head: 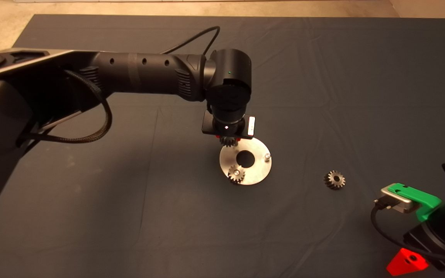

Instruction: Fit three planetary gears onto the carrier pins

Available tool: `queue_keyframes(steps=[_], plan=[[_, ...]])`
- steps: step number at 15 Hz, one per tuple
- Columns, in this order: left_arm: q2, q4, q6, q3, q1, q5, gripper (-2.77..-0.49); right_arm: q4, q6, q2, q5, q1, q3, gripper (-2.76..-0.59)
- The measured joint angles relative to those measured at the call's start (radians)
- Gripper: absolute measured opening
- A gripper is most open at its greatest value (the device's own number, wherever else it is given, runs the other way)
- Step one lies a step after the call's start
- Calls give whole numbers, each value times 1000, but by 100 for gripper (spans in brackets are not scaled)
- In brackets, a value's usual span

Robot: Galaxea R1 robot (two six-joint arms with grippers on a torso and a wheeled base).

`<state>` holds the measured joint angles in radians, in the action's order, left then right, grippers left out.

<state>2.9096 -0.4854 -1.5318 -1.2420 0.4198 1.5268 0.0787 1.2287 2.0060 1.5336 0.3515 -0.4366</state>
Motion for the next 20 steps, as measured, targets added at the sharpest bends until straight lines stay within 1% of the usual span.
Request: queue_keyframes(steps=[5,10,13,14,15,17,19,20], plan=[[18,3,-5,-6,5,-1,-233,0,-1,0,0,0,0,-61],[25,3,-6,-36,6,0,-233,0,-1,0,0,0,0,-61],[32,3,4,-41,5,-1,-233,0,-1,0,0,0,0,-61],[33,3,19,-41,6,-5,-233,0,-1,0,0,0,0,-61],[33,3,31,-41,5,-19,-233,0,-1,0,0,0,0,-61],[33,3,80,-41,5,-63,-233,0,-1,0,-1,0,0,-61],[33,3,140,-41,5,-73,-233,0,-1,-1,0,0,0,-61],[33,3,163,-41,5,-80,-233,0,-1,-1,0,0,0,-61]])
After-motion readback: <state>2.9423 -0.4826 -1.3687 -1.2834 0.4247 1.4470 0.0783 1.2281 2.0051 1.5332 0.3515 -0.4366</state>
